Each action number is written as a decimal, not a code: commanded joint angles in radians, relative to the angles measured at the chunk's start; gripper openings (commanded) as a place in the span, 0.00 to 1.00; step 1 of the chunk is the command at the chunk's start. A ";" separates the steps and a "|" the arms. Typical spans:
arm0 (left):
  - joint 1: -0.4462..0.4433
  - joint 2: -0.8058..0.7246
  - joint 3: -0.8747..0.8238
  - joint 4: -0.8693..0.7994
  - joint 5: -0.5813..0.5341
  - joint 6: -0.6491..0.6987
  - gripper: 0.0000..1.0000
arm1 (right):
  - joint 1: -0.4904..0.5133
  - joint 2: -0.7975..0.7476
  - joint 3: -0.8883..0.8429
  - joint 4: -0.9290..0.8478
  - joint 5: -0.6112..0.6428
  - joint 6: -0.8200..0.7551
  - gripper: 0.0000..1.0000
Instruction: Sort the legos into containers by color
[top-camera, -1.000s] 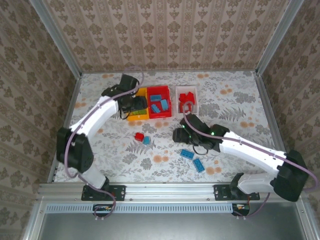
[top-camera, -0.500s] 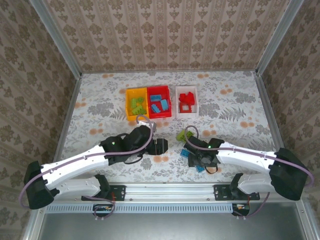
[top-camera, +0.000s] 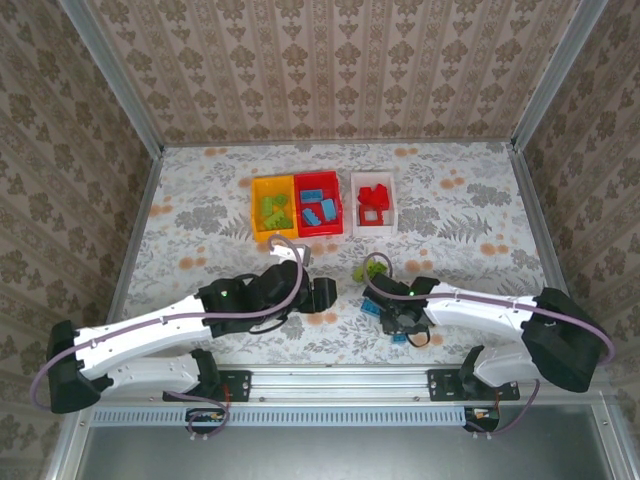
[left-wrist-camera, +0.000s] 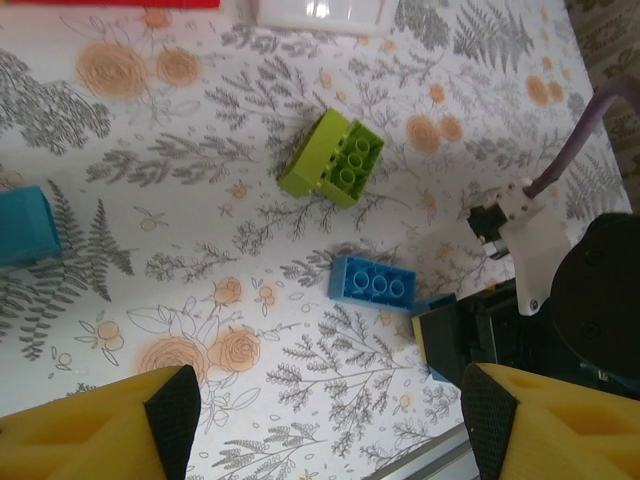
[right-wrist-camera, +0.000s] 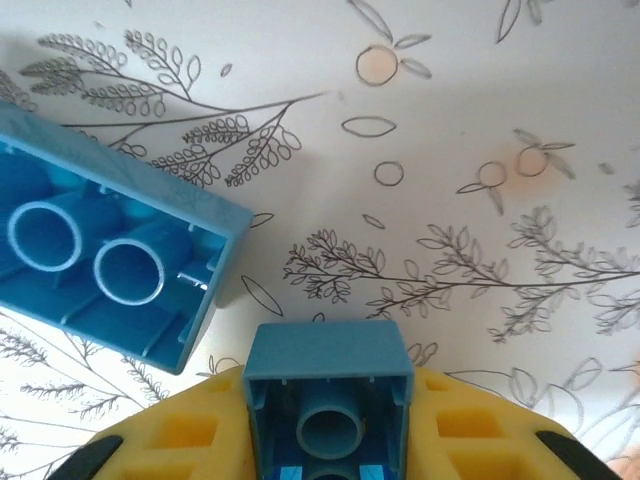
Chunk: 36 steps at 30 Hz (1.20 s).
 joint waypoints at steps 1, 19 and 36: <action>0.004 -0.065 0.096 -0.080 -0.119 0.041 0.73 | 0.006 -0.084 0.122 -0.099 0.098 -0.044 0.26; 0.447 0.046 0.284 -0.082 0.055 0.184 0.73 | -0.201 0.692 1.097 0.057 0.001 -0.390 0.23; 0.456 0.085 0.198 -0.040 0.076 0.140 0.73 | -0.266 1.024 1.428 -0.019 -0.060 -0.470 0.52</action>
